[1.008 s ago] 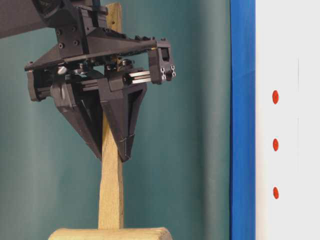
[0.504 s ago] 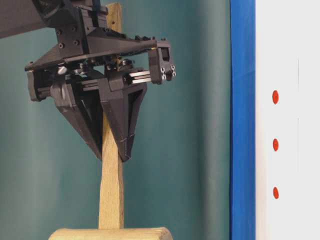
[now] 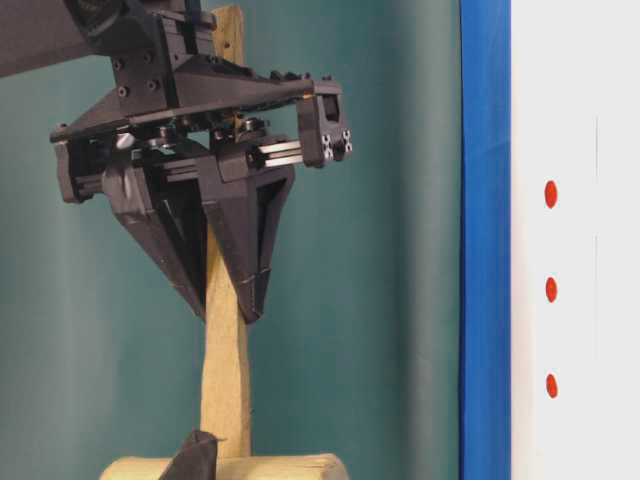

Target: Hit the mark with a hammer.

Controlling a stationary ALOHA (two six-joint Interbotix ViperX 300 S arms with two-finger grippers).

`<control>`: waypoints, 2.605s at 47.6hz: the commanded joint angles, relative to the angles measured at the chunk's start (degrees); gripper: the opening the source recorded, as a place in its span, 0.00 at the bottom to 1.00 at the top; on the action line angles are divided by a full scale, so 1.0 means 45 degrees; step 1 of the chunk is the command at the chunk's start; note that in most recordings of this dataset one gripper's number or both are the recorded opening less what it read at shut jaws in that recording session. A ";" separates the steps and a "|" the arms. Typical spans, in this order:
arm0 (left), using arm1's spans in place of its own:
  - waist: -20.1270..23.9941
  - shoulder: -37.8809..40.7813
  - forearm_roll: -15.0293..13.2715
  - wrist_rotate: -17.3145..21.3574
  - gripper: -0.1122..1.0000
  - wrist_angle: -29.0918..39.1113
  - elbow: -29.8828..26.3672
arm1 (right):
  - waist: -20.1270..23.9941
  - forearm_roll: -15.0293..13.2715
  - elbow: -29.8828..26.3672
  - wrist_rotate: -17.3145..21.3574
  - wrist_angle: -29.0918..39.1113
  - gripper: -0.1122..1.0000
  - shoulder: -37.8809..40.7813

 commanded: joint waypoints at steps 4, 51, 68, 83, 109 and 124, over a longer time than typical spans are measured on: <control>-0.0020 0.0000 -0.0020 0.0039 0.60 -0.0117 -0.0332 | -0.0059 0.0039 -0.0254 0.0137 0.0039 0.19 -0.0449; -0.0039 -0.0098 0.0039 0.0762 0.49 0.0059 -0.0234 | -0.0137 0.2520 -0.0430 0.1914 0.4082 0.97 -0.1699; -0.0234 0.0020 0.0039 0.3906 0.49 0.0605 -0.0332 | -0.0137 0.3730 -0.0527 0.3457 0.5000 0.97 -0.1875; -0.0234 0.0020 0.0039 0.3984 0.49 0.0605 -0.0352 | -0.0137 0.3906 -0.0762 0.4141 0.5430 0.97 -0.1562; -0.0273 0.0039 0.0039 0.3945 0.49 0.0645 -0.0352 | -0.0332 0.3887 -0.1445 0.4492 0.6484 0.33 -0.0469; -0.0273 0.0039 0.0039 0.3984 0.49 0.0586 -0.0352 | -0.0332 0.3887 -0.1465 0.4531 0.6523 0.12 -0.0469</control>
